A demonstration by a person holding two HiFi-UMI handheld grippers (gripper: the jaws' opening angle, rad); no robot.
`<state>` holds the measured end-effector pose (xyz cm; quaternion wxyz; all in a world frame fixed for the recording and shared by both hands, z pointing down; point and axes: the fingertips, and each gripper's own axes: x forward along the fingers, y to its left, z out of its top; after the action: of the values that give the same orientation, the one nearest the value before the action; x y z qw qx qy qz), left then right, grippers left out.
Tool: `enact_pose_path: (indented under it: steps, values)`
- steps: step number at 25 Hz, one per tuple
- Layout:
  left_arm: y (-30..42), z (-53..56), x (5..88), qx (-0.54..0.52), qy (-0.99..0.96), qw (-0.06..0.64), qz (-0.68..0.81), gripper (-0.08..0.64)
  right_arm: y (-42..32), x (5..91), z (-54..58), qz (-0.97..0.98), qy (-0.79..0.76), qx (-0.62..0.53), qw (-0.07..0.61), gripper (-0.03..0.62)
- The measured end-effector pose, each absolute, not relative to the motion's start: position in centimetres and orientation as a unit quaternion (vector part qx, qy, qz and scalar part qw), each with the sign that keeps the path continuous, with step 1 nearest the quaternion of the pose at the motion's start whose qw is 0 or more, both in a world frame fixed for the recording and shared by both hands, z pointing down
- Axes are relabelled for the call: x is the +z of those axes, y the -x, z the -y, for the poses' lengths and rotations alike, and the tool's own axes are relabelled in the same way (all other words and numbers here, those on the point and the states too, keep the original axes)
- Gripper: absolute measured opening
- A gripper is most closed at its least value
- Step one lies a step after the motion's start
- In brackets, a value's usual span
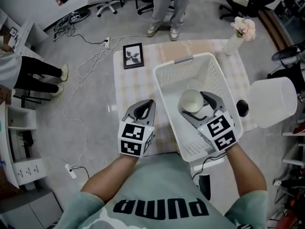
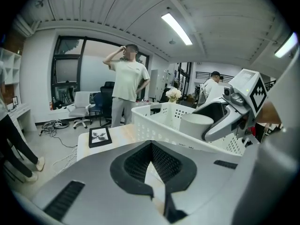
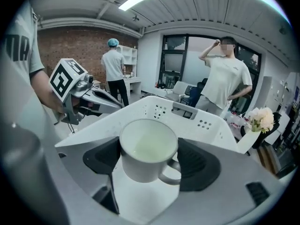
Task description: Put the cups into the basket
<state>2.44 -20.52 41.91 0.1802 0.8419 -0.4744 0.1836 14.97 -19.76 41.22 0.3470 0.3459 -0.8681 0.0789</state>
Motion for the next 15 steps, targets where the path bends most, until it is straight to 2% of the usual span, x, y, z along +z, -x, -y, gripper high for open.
enact_pose_path:
  steps: [15]
  values:
    - [-1.5, 21.8, 44.9, 0.197, -0.818, 0.206, 0.500, 0.002, -13.9, 50.1, 21.2, 0.856, -0.273, 0.103, 0.426, 0.371]
